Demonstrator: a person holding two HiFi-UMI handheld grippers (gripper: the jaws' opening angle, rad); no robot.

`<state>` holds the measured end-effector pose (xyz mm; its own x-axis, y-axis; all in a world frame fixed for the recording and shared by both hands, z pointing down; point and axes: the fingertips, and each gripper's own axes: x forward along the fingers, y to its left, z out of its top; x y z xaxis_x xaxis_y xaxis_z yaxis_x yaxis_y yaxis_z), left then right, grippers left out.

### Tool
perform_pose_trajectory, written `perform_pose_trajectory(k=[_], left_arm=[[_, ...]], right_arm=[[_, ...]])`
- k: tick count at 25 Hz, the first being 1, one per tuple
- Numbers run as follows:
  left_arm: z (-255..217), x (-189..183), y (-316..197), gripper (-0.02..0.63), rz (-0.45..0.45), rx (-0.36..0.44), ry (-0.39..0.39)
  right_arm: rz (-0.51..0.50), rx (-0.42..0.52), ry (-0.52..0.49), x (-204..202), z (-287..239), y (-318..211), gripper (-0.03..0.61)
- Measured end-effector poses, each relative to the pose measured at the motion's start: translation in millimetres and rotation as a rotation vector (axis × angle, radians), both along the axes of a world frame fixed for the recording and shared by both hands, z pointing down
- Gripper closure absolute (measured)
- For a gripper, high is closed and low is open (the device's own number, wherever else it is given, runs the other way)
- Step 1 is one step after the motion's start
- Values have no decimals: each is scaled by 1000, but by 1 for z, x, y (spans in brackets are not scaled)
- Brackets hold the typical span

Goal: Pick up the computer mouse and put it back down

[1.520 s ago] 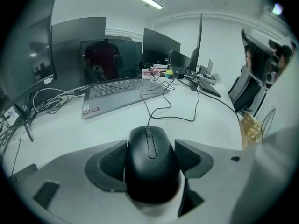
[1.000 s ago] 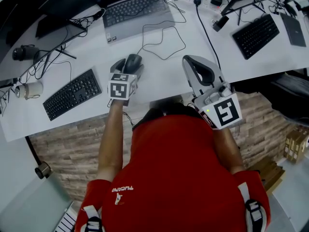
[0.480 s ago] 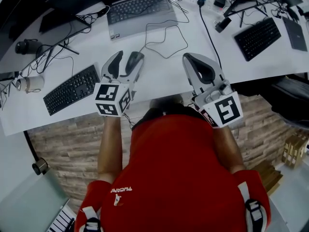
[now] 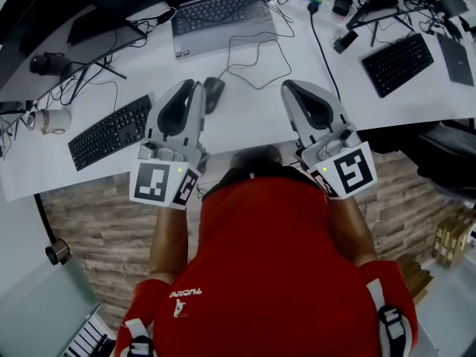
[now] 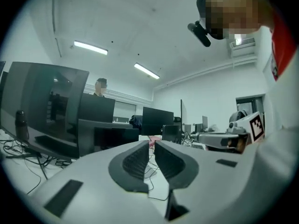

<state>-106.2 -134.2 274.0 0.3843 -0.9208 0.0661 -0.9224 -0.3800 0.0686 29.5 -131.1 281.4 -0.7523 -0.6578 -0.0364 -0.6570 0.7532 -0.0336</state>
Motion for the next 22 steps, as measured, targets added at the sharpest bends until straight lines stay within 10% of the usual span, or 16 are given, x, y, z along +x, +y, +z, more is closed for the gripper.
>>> perform_pose_trajectory(k=[22], left_arm=[[-44,35,43,603,57,146,-11]], right_arm=[[-29,72,-42,0,-25,38,575]])
